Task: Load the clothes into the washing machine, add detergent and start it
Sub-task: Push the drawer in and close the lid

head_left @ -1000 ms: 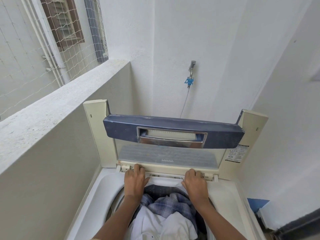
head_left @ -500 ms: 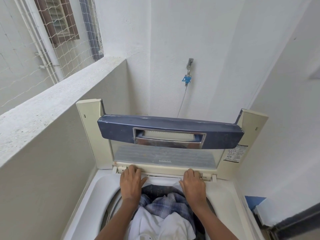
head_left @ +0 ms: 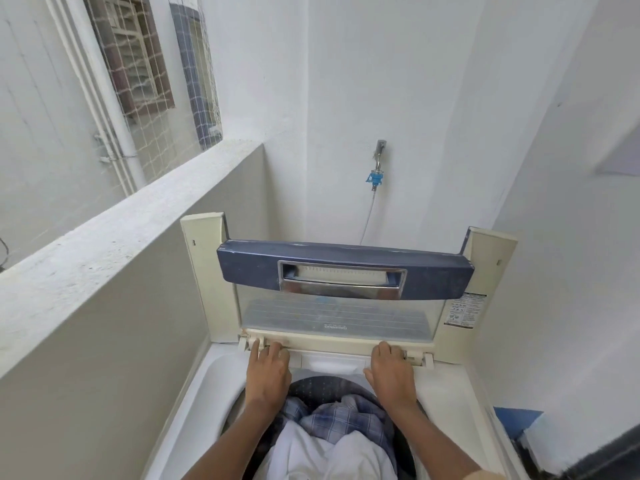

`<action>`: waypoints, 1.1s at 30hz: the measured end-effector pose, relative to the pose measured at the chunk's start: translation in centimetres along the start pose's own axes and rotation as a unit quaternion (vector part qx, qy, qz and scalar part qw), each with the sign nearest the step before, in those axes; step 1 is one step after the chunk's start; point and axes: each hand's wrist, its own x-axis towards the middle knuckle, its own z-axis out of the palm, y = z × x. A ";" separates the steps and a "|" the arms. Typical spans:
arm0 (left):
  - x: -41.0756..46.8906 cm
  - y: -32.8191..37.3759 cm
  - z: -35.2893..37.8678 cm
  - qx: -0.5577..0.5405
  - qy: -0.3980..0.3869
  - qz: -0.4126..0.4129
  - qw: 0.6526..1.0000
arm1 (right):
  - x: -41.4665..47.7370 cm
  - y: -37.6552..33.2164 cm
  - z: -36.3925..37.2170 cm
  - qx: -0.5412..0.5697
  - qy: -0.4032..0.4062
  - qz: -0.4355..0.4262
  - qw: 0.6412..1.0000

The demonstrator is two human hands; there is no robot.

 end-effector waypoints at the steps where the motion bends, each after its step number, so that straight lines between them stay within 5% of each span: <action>1: -0.7 -0.3 -0.3 -0.007 0.005 0.004 1.000 | -0.4 0.0 -1.1 0.005 -0.010 -0.005 1.000; 5: -1.8 -1.4 -3.2 -0.106 0.019 -0.019 0.994 | -1.6 -0.4 -5.3 0.013 -0.058 0.033 0.998; 8: -0.5 -1.9 -8.3 -0.273 0.055 -0.081 0.957 | -2.5 -0.2 -8.8 0.051 -0.089 0.013 0.995; 13: 2.2 -1.0 -19.5 -0.391 0.188 -0.057 0.899 | -4.2 0.3 -20.3 0.163 -0.230 -0.179 0.943; 16: 4.7 -0.2 -24.5 -0.420 0.206 -0.011 0.884 | -5.9 0.6 -27.8 0.316 -0.131 -0.250 0.906; 20: 9.8 0.1 -27.2 -0.395 0.142 -0.007 0.907 | -2.8 1.6 -31.8 0.478 0.175 -0.163 0.845; 23: 13.0 -1.0 -26.1 -0.340 0.058 -0.025 0.938 | 1.4 3.4 -30.9 0.396 0.226 -0.062 0.888; 27: 13.0 -1.7 -22.1 -0.250 -0.050 -0.024 0.967 | 3.0 4.5 -25.2 0.230 0.110 -0.034 0.966; 30: 11.6 -1.7 -19.9 -0.101 -0.001 0.027 0.995 | 2.8 4.4 -23.0 0.131 0.084 -0.042 0.987; 33: 10.2 -2.0 -19.7 -0.103 0.040 0.036 0.993 | 2.2 4.4 -23.2 0.109 0.084 -0.053 0.989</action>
